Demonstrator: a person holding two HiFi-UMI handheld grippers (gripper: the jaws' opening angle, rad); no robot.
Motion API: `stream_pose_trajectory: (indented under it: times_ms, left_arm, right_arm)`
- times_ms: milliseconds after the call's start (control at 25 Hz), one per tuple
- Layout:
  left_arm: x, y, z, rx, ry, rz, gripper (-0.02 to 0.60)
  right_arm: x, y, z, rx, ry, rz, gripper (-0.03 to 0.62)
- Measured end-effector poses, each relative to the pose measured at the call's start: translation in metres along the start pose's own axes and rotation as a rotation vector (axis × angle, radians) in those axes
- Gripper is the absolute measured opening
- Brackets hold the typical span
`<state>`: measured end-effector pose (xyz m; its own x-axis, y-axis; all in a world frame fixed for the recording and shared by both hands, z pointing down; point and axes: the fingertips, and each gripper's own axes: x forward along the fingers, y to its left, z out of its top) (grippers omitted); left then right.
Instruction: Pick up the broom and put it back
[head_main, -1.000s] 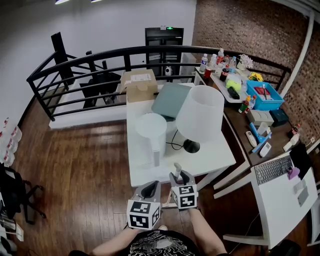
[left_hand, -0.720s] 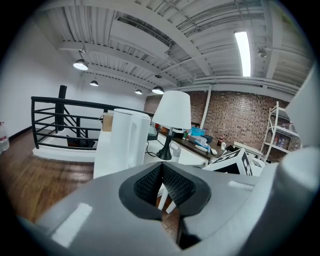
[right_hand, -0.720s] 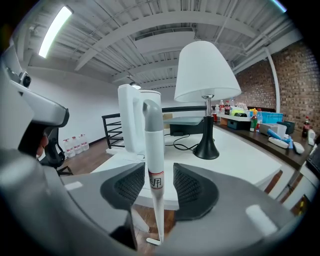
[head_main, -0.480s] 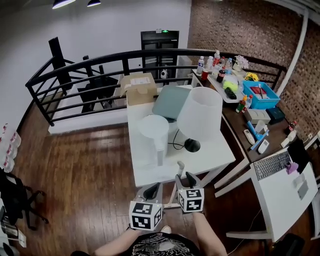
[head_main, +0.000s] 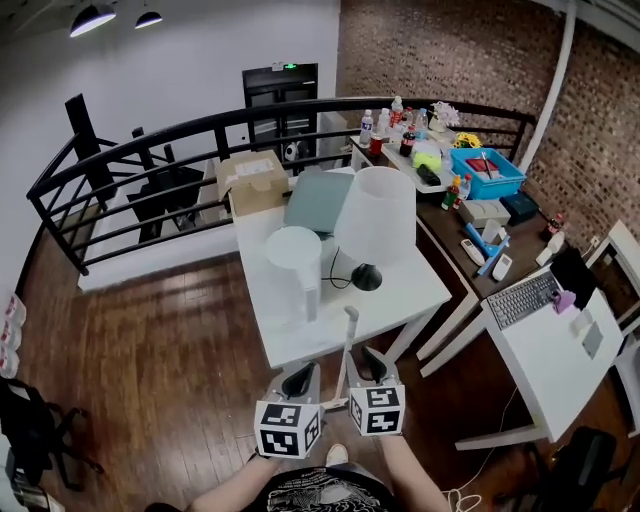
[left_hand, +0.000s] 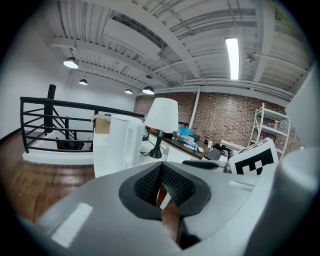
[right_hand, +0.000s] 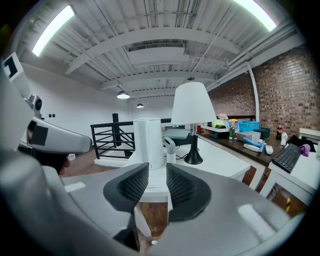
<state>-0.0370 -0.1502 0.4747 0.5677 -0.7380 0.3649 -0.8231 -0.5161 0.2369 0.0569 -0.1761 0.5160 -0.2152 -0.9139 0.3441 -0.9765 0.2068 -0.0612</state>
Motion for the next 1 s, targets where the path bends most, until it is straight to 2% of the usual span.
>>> stream_pose_trajectory:
  times_ms: [480,1000]
  left_arm:
    - [-0.048,-0.026,0.001,0.050,-0.042,-0.100,0.005]
    - [-0.096,-0.048,-0.021,0.083,-0.066,-0.173,0.006]
  right_arm:
    - [-0.080,0.041,0.023,0.000,-0.104,-0.091,-0.007]
    - [-0.149,0.091,0.022,0.025,-0.165,-0.093,-0.008]
